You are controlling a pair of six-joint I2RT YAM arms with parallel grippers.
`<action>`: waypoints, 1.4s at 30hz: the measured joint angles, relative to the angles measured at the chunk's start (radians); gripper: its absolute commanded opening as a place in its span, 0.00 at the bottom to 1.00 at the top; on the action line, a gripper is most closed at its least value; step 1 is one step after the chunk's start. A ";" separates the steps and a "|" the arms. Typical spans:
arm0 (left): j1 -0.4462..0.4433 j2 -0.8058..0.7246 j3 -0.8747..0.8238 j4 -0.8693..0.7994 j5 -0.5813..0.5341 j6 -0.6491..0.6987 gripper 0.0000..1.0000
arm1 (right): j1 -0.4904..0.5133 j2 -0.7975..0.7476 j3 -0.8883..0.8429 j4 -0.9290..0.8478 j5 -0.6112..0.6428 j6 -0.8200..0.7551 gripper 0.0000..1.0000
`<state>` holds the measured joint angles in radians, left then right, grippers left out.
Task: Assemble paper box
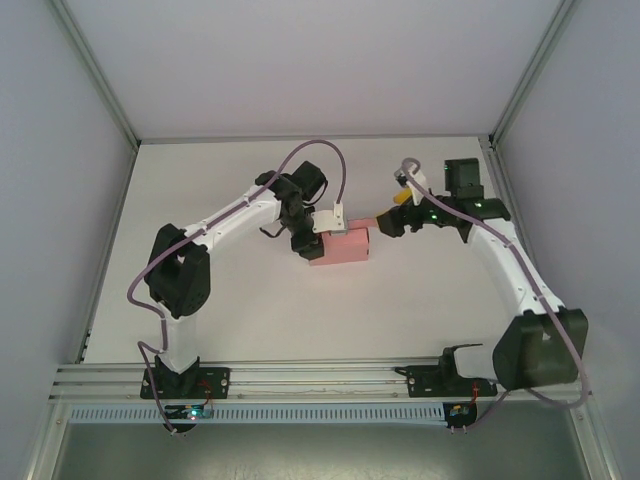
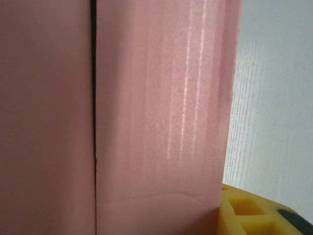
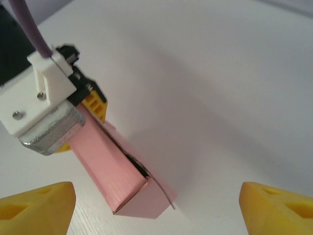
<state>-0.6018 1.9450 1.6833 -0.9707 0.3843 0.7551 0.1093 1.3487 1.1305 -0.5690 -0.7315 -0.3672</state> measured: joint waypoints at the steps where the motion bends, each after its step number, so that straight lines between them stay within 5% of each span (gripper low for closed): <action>1: 0.000 0.010 0.012 -0.006 -0.008 0.010 0.32 | 0.013 0.026 0.011 -0.019 0.005 -0.009 0.80; 10: 0.002 0.129 0.100 -0.034 -0.026 0.077 0.30 | 0.079 0.240 0.154 -0.164 0.092 -0.090 0.55; 18: 0.012 0.142 0.103 -0.041 -0.026 0.079 0.30 | 0.097 0.302 0.185 -0.229 0.157 -0.119 0.52; 21: 0.017 0.142 0.103 -0.040 -0.026 0.079 0.30 | 0.097 0.317 0.185 -0.236 0.164 -0.115 0.32; 29: 0.020 0.142 0.103 -0.039 -0.026 0.075 0.30 | 0.111 0.337 0.185 -0.235 0.169 -0.090 0.20; 33: 0.021 0.142 0.103 -0.042 -0.031 0.068 0.27 | 0.129 0.339 0.192 -0.235 0.201 -0.042 0.01; 42: 0.021 0.161 0.121 -0.040 -0.061 0.018 0.26 | 0.179 0.346 0.215 -0.199 0.279 0.295 0.00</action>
<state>-0.5804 2.1056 1.8038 -1.0107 0.3229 0.7727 0.2882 1.6943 1.3457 -0.7677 -0.4522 -0.0723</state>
